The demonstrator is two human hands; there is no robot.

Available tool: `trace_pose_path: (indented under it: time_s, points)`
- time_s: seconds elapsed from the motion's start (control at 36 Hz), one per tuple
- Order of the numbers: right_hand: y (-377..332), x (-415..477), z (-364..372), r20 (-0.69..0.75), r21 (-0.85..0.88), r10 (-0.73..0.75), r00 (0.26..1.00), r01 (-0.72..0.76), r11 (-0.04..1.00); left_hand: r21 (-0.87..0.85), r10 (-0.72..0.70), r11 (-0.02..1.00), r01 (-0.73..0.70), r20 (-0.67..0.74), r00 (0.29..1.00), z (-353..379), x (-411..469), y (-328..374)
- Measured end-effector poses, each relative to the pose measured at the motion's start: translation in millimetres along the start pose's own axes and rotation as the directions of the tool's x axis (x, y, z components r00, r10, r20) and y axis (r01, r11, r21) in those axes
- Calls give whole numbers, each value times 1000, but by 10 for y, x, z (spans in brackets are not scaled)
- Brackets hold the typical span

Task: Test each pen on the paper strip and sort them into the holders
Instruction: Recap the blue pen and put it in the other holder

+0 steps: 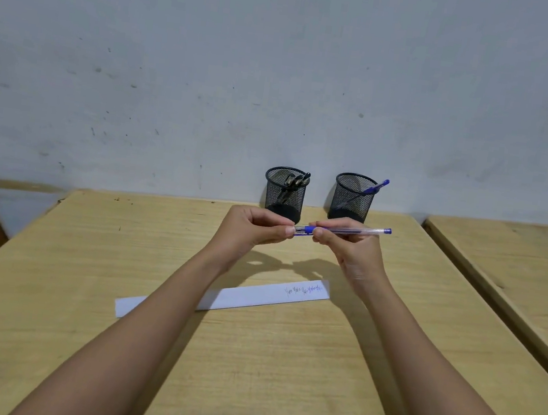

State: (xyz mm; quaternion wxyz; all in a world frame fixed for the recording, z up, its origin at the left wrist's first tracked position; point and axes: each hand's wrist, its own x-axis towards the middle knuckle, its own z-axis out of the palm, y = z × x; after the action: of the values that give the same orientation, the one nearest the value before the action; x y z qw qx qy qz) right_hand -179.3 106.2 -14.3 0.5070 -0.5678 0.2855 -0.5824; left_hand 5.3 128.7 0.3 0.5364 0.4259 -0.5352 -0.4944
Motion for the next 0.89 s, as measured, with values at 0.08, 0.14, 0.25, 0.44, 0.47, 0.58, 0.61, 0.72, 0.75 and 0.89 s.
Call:
trace_pose_path:
  time_s: [0.08, 0.14, 0.25, 0.44, 0.47, 0.58, 0.61, 0.72, 0.75, 0.89]
  points:
    - [-14, 14, 0, 7, -11, -3, 1000, 3, 1000, -13, -6, 1000, 6, -4, 1000, 6, 5, 2]
    - [-30, 21, -3, 20, -24, -1, 1000, 1, 1000, -14, -8, 1000, 8, -11, 1000, 15, -2, -7]
    - [-50, 20, 1, 17, -73, 2, 1000, -1, 997, 0, -2, 1000, 2, -27, 1000, 17, -11, -23]
    - [-88, 21, -54, 15, -82, 85, 996, -84, 993, 78, 33, 997, -30, -32, 999, -64, -18, -30]
    - [-107, 29, -89, 9, -77, 100, 995, -99, 992, 90, 34, 995, -31, -39, 999, -92, -19, -37]
    - [-169, 54, -240, 26, -178, 144, 989, -138, 974, 140, 33, 990, -23, -67, 997, -218, 14, -33]
    - [-176, 59, -271, 28, -234, 143, 989, -132, 963, 163, 42, 986, -30, -73, 996, -237, 32, -20]
    - [-186, 75, -323, 45, -511, 146, 988, -103, 853, 280, 96, 957, -71, -75, 993, -213, 116, 77]
    - [-182, 74, -326, 52, -575, 150, 987, -93, 813, 302, 111, 950, -84, -74, 991, -184, 146, 105]
    - [-154, 64, -329, 94, -734, 158, 983, -38, 678, 295, 189, 941, -165, -56, 980, 103, 297, 224]
